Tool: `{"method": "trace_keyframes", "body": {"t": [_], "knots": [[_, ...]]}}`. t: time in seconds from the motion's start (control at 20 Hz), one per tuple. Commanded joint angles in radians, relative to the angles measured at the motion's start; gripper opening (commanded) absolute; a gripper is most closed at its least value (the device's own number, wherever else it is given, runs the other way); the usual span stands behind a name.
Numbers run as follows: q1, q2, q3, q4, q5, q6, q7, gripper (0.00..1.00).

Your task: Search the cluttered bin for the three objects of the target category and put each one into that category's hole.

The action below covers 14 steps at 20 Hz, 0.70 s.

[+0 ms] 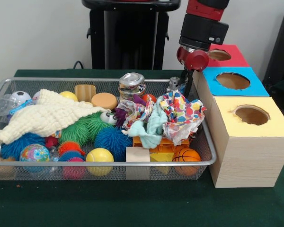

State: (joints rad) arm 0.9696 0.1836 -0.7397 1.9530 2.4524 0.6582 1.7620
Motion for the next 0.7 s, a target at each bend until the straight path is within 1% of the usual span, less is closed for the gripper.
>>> {"method": "trace_keyframes", "body": {"t": [0.05,0.2,0.55,0.65,0.7], "knots": [[-0.034,-0.007,0.199,-0.046,-0.059,0.079,-0.042,1.00],[-0.034,-0.002,0.189,-0.043,-0.071,0.065,-0.050,1.00],[-0.033,0.017,0.184,-0.052,-0.058,0.056,-0.061,1.00],[-0.037,0.007,0.193,-0.049,-0.059,0.067,-0.055,1.00],[-0.027,0.021,0.188,-0.057,-0.035,0.057,-0.053,1.00]]}}
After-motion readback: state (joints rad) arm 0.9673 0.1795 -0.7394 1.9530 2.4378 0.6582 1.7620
